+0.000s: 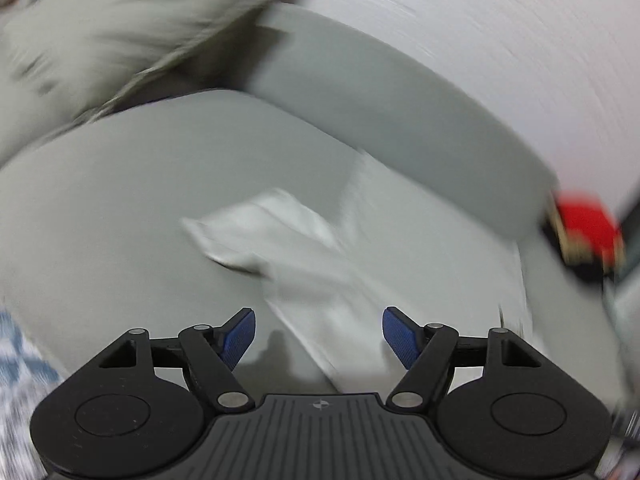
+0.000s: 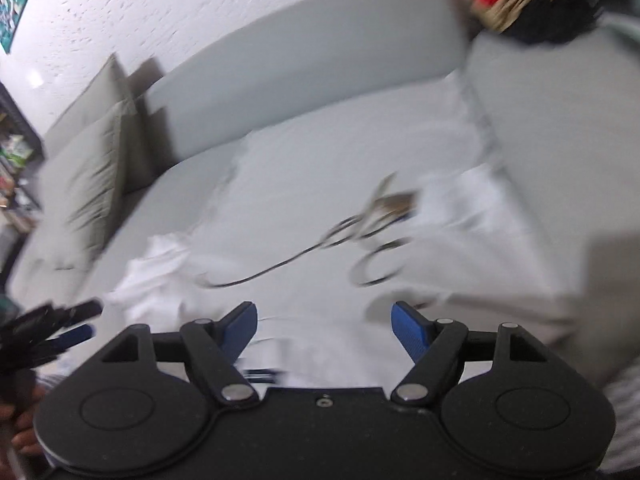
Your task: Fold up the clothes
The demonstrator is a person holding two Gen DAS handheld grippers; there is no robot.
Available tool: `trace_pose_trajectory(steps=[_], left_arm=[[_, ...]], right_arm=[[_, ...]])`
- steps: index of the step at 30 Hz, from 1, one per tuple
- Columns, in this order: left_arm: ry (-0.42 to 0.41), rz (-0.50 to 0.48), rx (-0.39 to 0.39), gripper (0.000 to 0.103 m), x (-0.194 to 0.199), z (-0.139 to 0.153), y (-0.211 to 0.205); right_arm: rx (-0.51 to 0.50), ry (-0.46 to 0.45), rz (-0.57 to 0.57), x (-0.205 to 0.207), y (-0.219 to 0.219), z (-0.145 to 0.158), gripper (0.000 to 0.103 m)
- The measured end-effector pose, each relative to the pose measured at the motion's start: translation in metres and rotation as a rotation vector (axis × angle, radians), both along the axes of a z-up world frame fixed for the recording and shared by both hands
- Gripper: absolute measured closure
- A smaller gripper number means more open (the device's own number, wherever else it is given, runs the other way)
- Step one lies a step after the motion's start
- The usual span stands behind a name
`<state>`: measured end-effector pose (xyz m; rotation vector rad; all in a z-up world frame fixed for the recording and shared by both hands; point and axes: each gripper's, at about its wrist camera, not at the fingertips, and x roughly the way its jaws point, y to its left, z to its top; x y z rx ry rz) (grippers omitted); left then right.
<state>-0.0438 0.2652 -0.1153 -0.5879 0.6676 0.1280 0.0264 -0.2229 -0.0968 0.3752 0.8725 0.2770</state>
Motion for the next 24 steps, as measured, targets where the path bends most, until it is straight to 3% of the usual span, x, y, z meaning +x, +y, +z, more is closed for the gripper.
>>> trace_pose_trajectory(steps=[4, 8, 12, 18, 21, 22, 24], left_arm=[[0.037, 0.141, -0.173, 0.037, 0.026, -0.013, 0.054], [0.135, 0.203, -0.302, 0.048, 0.054, -0.037, 0.079], [0.152, 0.176, -0.295, 0.048, 0.071, -0.04, 0.074], [0.189, 0.156, -0.237, 0.051, 0.091, -0.042, 0.063], [0.199, 0.195, -0.237, 0.074, 0.091, -0.044, 0.064], [0.207, 0.205, -0.246, 0.1, 0.09, -0.046, 0.064], [0.216, 0.217, -0.293, 0.103, 0.086, -0.051, 0.066]], right_arm=[[0.071, 0.046, 0.018, 0.012, 0.027, -0.009, 0.031], [0.139, 0.129, -0.024, 0.023, 0.024, -0.024, 0.042], [0.124, 0.129, -0.03, 0.022, 0.024, -0.029, 0.046], [0.185, 0.137, -0.058, 0.024, 0.015, -0.035, 0.046], [0.207, 0.127, -0.066, 0.023, 0.011, -0.035, 0.046], [0.213, 0.119, -0.075, 0.021, 0.009, -0.034, 0.046], [0.224, 0.101, -0.091, 0.017, 0.006, -0.032, 0.045]])
